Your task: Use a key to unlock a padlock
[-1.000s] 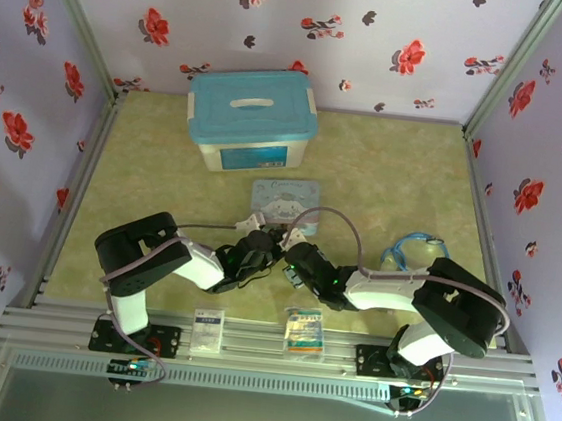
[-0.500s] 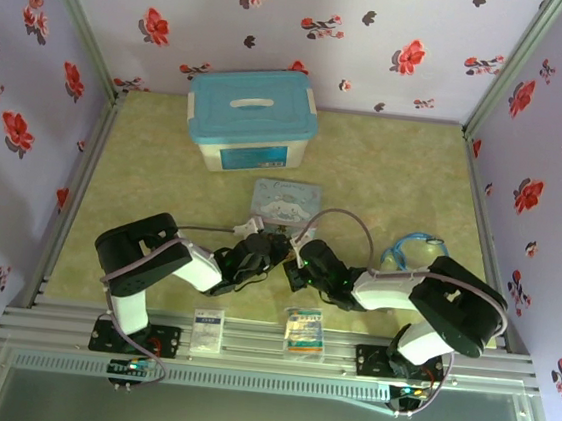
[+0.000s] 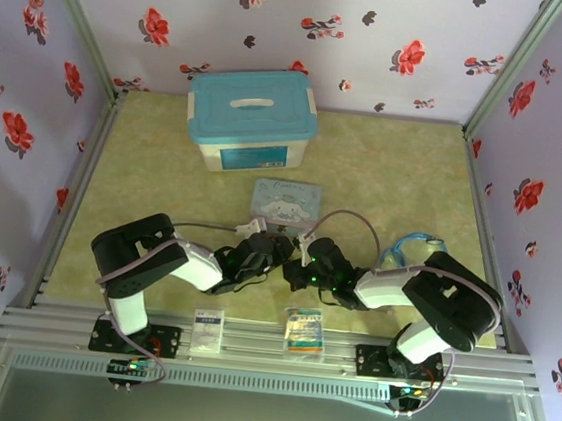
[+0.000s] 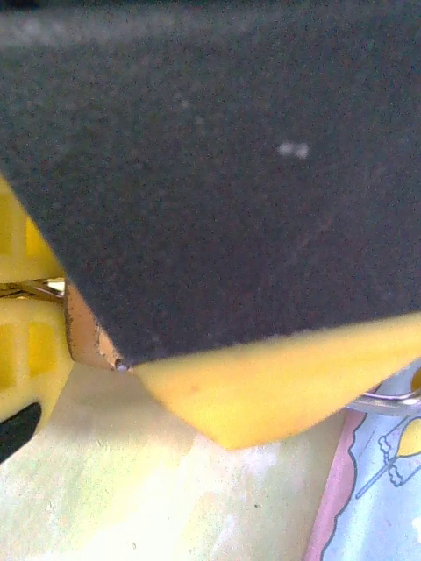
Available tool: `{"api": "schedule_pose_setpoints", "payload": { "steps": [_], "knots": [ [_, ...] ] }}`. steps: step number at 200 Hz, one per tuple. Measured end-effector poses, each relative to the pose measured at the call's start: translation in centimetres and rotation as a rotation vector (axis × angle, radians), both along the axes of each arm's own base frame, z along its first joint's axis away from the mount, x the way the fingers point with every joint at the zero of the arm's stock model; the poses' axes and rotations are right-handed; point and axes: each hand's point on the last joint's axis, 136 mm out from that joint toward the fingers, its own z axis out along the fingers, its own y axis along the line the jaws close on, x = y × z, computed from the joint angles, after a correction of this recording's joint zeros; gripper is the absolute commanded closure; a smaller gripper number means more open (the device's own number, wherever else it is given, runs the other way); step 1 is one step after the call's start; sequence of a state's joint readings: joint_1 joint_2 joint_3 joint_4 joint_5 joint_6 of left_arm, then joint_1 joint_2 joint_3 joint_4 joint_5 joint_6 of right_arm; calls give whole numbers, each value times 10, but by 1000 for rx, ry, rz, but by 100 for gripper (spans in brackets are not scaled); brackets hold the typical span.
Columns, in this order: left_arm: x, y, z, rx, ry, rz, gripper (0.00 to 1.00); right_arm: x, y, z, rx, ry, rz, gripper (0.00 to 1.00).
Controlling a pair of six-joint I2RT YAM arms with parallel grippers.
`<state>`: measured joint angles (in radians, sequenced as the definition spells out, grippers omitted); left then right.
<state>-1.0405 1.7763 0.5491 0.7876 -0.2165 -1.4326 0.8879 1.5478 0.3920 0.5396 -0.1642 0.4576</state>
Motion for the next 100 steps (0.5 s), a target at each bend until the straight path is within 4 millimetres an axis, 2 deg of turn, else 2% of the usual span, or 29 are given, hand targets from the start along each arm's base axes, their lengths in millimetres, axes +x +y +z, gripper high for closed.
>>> {"api": "schedule_pose_setpoints", "payload": {
  "steps": [24, 34, 44, 66, 83, 100],
  "knots": [
    [0, 1, 0, 14, 0, -2, 84, 0, 2, 0, 11, 6, -4, 100],
    [1, 0, 0, 20, -4, -3, 92, 1, 2, 0, 14, 10, -8, 98],
    [1, 1, 1, 35, -17, -11, 95, 1, 2, 0, 17, 15, -10, 91],
    [1, 1, 2, 52, -16, -13, 97, -1, 4, 4, 39, 31, -10, 67],
    [4, 3, 4, 63, -15, -10, 100, -2, 3, 7, 42, 34, -15, 59],
    [3, 4, 5, 74, -9, -15, 100, 0, -4, 9, 22, 28, -42, 56]
  ]
}}
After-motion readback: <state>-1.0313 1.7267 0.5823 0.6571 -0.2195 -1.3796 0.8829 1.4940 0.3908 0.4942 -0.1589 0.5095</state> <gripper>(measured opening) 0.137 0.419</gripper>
